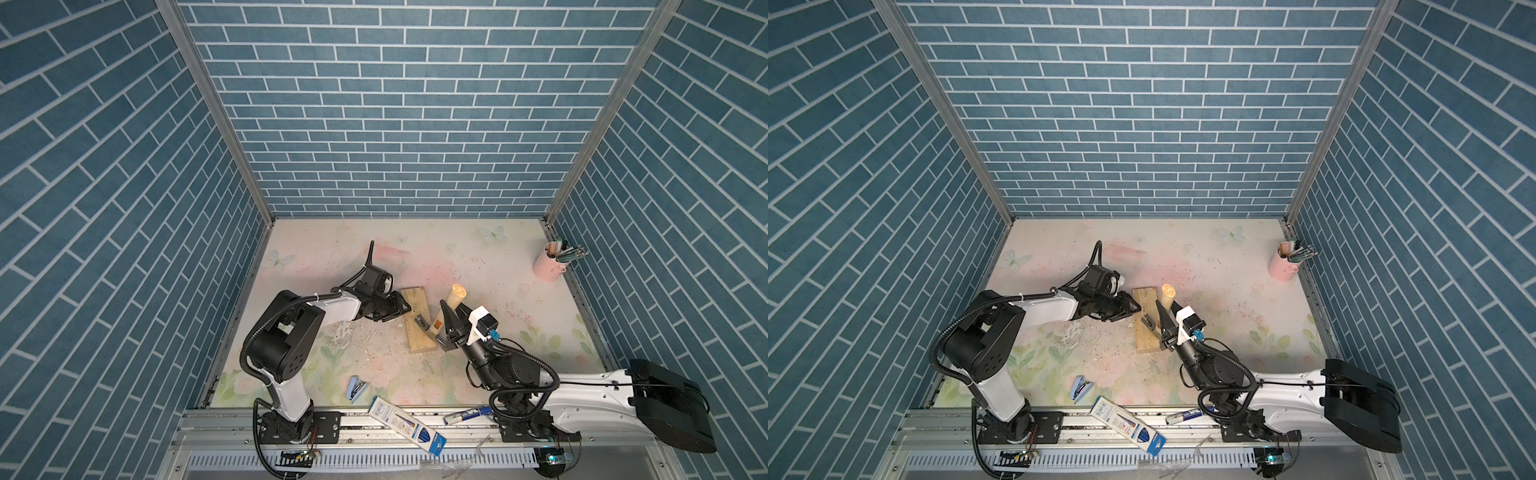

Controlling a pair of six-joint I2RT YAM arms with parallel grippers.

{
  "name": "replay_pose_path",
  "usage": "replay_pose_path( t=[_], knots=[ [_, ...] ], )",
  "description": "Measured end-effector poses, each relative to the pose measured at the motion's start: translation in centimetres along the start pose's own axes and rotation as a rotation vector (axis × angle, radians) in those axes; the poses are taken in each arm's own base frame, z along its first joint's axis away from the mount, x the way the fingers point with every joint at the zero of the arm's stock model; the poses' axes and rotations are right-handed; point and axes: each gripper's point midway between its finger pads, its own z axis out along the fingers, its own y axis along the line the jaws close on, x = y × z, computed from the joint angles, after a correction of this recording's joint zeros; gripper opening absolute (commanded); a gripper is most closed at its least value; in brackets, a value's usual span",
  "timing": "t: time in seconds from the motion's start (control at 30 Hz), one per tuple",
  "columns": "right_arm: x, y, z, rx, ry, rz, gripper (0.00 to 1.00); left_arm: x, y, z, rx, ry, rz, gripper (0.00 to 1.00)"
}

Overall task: Use a claw hammer to pull out a nail
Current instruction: Remove the nail from the mounting plate.

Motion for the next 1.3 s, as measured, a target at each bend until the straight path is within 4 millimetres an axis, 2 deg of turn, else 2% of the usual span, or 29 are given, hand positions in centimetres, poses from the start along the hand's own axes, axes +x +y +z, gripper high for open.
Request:
replay_pose_path(
  t=[0.63,1.3],
  knots=[
    [-0.5,0.2,0.1,0.004,-0.044,-0.006,0.0,0.1,0.0,0.1,0.014,-0.009,-0.016,0.43],
    [0.0,2.6,3.1,-0.041,0.123,-0.13,0.0,0.1,0.0,0.1,0.019,-0.011,-0.015,0.43]
  ],
)
